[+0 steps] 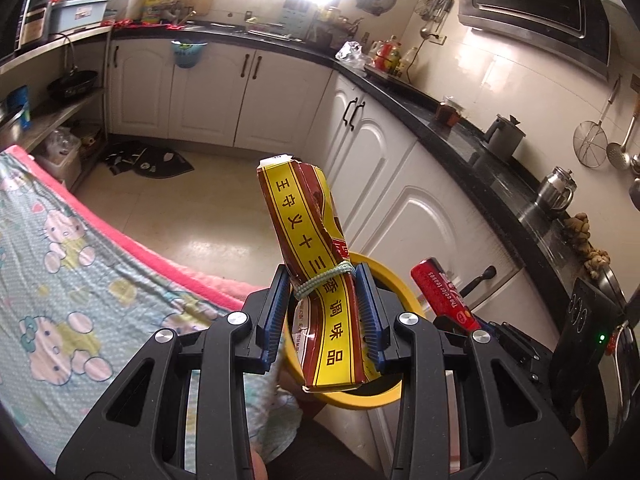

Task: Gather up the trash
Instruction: 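Carry the red tube and yellow snack box over the yellow bin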

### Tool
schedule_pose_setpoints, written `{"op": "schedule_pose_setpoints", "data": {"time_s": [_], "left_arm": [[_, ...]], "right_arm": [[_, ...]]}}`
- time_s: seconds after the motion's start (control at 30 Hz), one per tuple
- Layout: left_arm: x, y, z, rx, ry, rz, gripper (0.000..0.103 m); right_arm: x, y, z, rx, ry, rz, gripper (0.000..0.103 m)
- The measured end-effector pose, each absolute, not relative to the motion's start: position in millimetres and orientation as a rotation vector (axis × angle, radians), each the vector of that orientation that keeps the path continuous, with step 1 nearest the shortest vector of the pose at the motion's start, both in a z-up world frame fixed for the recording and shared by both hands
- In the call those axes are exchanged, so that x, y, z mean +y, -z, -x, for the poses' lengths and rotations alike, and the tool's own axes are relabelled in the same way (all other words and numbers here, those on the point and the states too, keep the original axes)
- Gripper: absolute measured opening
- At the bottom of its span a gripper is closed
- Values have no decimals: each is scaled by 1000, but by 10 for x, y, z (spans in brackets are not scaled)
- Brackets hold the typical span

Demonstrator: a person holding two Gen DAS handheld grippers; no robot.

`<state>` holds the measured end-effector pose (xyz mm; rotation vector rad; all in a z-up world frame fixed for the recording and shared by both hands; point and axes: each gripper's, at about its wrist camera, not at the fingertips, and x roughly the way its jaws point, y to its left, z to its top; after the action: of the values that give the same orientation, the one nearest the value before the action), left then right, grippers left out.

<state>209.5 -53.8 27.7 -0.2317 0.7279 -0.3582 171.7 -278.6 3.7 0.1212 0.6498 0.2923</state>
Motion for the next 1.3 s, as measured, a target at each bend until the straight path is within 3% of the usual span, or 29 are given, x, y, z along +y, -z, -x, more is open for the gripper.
{"op": "schedule_pose_setpoints", "data": {"time_s": [0.73,1.3], "left_arm": [[-882,-75,-2097,669,367,178,27],[-1075,241,-2244,711,393,151,27]], "right_arm": [[-3084,20,-1751,623,-184,-151,33],[-3027,479,-1924,727,-186,-130,33]]}}
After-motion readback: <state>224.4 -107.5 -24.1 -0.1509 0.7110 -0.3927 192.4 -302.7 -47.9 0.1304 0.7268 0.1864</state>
